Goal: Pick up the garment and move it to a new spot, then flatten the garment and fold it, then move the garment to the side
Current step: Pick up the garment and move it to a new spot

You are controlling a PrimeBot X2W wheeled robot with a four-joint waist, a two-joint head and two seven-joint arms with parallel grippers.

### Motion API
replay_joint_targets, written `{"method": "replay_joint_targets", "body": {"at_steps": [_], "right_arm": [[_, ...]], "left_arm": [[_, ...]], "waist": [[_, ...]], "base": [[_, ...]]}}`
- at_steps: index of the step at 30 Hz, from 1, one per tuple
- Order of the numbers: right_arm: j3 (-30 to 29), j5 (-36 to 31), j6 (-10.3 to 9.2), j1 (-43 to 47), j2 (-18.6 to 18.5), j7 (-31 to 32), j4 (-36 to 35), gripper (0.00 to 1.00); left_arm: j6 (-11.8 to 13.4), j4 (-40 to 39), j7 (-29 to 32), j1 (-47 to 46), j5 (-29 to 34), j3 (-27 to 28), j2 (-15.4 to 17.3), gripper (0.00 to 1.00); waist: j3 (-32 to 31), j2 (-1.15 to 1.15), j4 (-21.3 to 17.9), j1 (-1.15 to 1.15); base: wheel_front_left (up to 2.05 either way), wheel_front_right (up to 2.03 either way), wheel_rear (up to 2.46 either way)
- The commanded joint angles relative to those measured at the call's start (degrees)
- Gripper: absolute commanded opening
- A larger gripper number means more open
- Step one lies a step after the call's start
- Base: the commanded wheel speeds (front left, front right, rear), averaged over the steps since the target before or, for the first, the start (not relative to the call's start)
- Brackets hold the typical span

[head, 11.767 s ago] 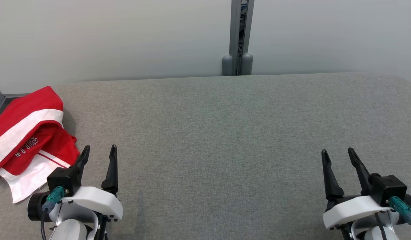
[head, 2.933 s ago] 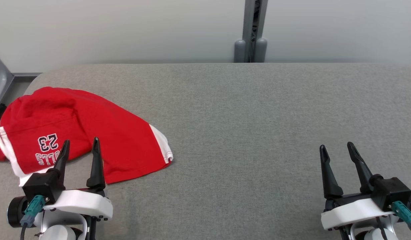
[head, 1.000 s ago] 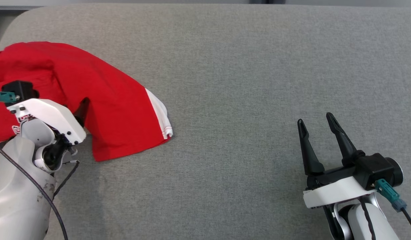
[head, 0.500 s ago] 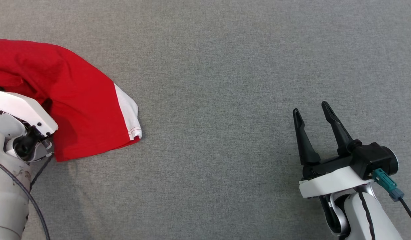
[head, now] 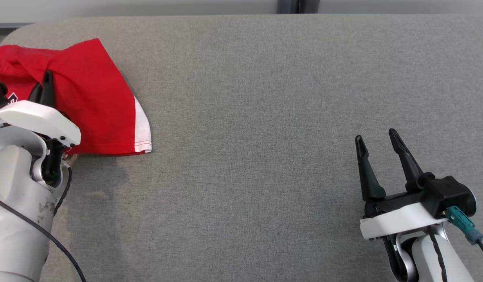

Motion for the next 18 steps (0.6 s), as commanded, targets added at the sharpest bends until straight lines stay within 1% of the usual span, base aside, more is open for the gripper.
{"method": "replay_joint_targets", "body": {"at_steps": [1,5,8,13,15,18], "right_arm": [[-0.24,0.02,0.13,0.61,-0.31,-0.14,0.00,1.00],[-1.10,-0.14,0.13,1.73,-0.33,-0.14,-0.53,1.00],[-2.26,0.00,0.13,2.35,-0.31,-0.14,-0.92,1.00],[-3.52,0.29,0.13,3.36,-0.31,-0.14,-1.21,1.00],[-3.56,0.33,0.13,3.41,-0.30,-0.14,-1.27,1.00],[-3.53,0.44,0.13,3.36,-0.31,-0.14,-1.40,1.00]], "left_arm": [[0.62,-1.51,-1.38,1.34,0.53,-0.11,-0.15,0.00],[3.22,-9.81,-3.86,5.49,2.70,-1.42,-0.56,0.00],[5.92,-17.76,-4.47,9.66,4.32,-2.41,-0.75,0.00],[9.90,-31.31,-2.80,17.02,7.21,-5.66,-1.24,0.00],[10.79,-35.67,-1.53,19.31,7.79,-7.04,-1.46,0.00],[11.42,-40.63,0.62,21.69,8.58,-9.58,-2.13,0.00]], "waist": [[-1.59,0.00,0.41,0.00],[-3.53,0.00,-0.05,0.00],[-4.64,0.00,-0.60,0.00],[-5.98,0.00,-2.27,0.00],[-6.18,0.00,-3.40,0.00],[-6.10,0.00,-5.41,0.00]], "base": [[0.00,0.00,0.00],[0.00,0.00,0.00],[0.00,0.00,0.00],[0.00,0.00,0.00],[0.00,0.00,0.00],[0.00,0.00,0.00]]}}
